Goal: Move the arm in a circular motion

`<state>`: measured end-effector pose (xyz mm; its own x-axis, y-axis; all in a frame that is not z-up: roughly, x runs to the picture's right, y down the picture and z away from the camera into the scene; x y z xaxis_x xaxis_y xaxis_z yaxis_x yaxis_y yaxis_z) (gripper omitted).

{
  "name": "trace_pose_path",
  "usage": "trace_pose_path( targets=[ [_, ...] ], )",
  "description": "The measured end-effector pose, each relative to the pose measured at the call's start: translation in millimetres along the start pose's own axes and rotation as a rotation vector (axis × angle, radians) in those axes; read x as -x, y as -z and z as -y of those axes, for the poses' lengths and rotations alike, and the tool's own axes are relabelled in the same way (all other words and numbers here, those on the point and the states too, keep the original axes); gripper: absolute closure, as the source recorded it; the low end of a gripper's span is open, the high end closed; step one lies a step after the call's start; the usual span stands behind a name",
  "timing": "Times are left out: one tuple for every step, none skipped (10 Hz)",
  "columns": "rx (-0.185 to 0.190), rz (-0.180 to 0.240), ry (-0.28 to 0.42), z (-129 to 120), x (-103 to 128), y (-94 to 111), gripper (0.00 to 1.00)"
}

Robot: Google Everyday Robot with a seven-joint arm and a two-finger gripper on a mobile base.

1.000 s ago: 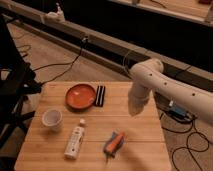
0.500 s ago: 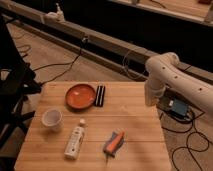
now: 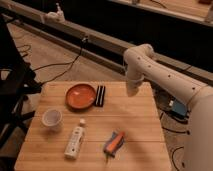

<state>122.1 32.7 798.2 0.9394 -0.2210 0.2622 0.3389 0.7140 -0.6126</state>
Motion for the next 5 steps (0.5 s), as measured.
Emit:
trace_pose_path(
  targets=[
    [-0.001, 0.033, 0.050, 5, 27, 0, 1.00],
    [-0.002, 0.067, 0.100, 3, 51, 1, 1.00],
    [0.006, 0.101, 0.147, -7, 72, 2, 1.00],
    [0.020, 0.134, 0.189, -24, 88, 2, 1.00],
    [0.035, 0.163, 0.217, -47, 96, 3, 1.00]
  ],
)
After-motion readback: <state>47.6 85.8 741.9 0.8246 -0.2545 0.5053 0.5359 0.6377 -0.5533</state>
